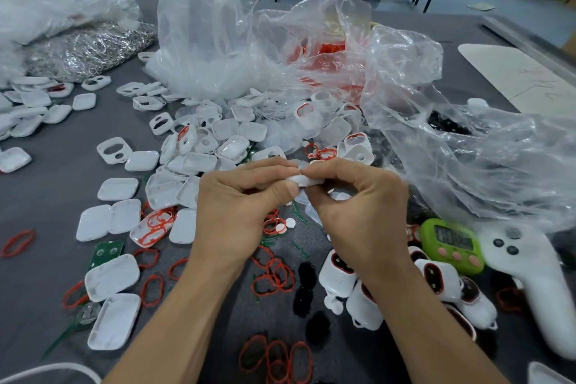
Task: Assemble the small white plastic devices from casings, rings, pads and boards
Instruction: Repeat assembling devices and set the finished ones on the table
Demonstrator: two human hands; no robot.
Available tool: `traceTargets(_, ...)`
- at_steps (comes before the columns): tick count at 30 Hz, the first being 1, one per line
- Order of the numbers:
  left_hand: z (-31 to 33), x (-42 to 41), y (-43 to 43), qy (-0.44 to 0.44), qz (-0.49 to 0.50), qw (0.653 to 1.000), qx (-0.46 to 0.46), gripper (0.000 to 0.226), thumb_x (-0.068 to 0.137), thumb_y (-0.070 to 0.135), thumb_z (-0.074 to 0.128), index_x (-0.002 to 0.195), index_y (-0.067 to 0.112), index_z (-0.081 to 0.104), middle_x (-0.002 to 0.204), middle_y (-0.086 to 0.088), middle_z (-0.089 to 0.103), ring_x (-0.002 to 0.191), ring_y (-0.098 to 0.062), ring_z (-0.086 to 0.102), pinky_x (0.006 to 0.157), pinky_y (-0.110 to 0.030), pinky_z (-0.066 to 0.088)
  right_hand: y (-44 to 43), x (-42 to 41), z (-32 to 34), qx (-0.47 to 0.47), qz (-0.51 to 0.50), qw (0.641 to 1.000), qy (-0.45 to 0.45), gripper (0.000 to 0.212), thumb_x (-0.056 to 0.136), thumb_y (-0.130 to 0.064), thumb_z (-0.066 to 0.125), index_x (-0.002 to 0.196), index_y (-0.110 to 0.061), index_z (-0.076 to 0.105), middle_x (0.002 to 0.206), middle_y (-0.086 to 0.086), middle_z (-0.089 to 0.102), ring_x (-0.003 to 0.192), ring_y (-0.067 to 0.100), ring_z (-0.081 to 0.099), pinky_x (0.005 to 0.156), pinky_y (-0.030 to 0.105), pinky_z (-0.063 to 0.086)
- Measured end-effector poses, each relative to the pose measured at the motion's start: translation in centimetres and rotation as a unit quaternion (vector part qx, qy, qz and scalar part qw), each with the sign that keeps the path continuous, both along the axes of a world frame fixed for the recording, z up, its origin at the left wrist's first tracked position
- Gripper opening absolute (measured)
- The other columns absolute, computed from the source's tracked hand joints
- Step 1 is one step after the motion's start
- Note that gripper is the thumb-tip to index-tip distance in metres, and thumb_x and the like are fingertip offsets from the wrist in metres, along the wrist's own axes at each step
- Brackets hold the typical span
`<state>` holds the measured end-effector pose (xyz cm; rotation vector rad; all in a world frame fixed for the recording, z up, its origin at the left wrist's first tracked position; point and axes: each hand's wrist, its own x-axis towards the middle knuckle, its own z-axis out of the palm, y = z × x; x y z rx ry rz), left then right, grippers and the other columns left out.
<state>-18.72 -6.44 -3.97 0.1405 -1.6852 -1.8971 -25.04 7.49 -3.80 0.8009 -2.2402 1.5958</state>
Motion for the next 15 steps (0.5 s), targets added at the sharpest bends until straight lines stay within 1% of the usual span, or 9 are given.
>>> traceTargets(2,0.0,-0.1,0.1,-0.004,0.006,1.0,0.018,0.02,0.068,0.014,0.081,0.083,0.026,0.084,0.088,0.003,0.08,0.089,-0.009,0.075,0.077,-0.018,0.055,0.0,-0.3,0.1,-0.03,0.048,0.996,-0.071,0.026,0.081,-0.002,0.079,0.092,-0.024,0.083,0.086,-0.014,0.079,0.08,0.007,0.076,0.077,0.024,0.06)
traceTargets(5,-0.1,-0.3,0.2,-0.022,0.035,0.998,0.049,0.016,0.068,0.021,0.083,0.083,0.028,0.084,0.085,0.001,0.08,0.082,-0.009,0.075,0.073,-0.017,0.055,0.2,-0.7,0.9,-0.069,0.108,0.972,-0.198,0.027,0.076,-0.001,0.08,0.091,-0.024,0.084,0.087,-0.005,0.081,0.082,0.015,0.078,0.078,0.032,0.062)
traceTargets(6,-0.1,-0.3,0.2,-0.027,0.04,0.997,0.053,0.015,0.069,0.022,0.083,0.082,0.028,0.084,0.084,0.0,0.08,0.079,-0.009,0.075,0.072,-0.018,0.055,0.4,-1.0,1.2,-0.074,0.123,0.964,-0.224,0.028,0.075,0.0,0.081,0.089,-0.025,0.084,0.086,-0.002,0.081,0.082,0.018,0.079,0.076,0.031,0.062)
traceTargets(8,-0.1,-0.1,0.4,-0.034,0.051,0.997,0.041,0.013,0.072,0.022,0.086,0.081,0.03,0.084,0.08,0.0,0.08,0.073,-0.01,0.075,0.068,-0.019,0.056,1.1,-1.5,2.2,-0.066,0.143,0.956,-0.248,0.029,0.076,0.005,0.082,0.086,-0.023,0.084,0.084,0.003,0.081,0.079,0.024,0.079,0.071,0.031,0.063)
traceTargets(10,-0.2,0.0,0.7,-0.053,0.079,0.995,-0.004,0.015,0.071,0.023,0.09,0.076,0.035,0.084,0.073,0.004,0.078,0.065,-0.006,0.072,0.063,-0.018,0.053,2.1,-1.5,2.9,-0.044,0.13,0.954,-0.267,0.025,0.077,0.006,0.083,0.086,-0.017,0.084,0.082,0.007,0.08,0.079,0.031,0.078,0.072,0.036,0.064)
traceTargets(11,-0.4,0.1,0.9,-0.067,0.094,0.993,-0.033,0.012,0.07,0.026,0.091,0.074,0.035,0.083,0.07,0.007,0.077,0.062,-0.003,0.069,0.061,-0.017,0.051,2.7,-1.1,3.2,-0.035,0.116,0.953,-0.278,0.022,0.077,0.005,0.084,0.087,-0.015,0.084,0.082,0.008,0.08,0.079,0.032,0.078,0.073,0.037,0.064)
traceTargets(13,-0.6,0.4,1.2,-0.09,0.104,0.989,-0.062,0.009,0.068,0.035,0.089,0.073,0.034,0.082,0.067,0.009,0.076,0.058,0.0,0.067,0.058,-0.015,0.049,4.8,-0.2,3.4,-0.007,0.06,0.958,-0.282,0.017,0.077,-0.002,0.087,0.084,-0.016,0.083,0.079,0.005,0.08,0.074,0.025,0.077,0.067,0.033,0.063)
traceTargets(15,-0.7,0.8,1.1,-0.109,0.101,0.987,-0.058,0.011,0.066,0.044,0.087,0.071,0.037,0.081,0.066,0.009,0.076,0.059,-0.003,0.068,0.058,-0.019,0.052,7.5,0.8,3.3,0.052,-0.01,0.963,-0.265,0.016,0.078,-0.009,0.087,0.081,-0.024,0.083,0.073,-0.002,0.078,0.064,0.013,0.074,0.06,0.024,0.058)
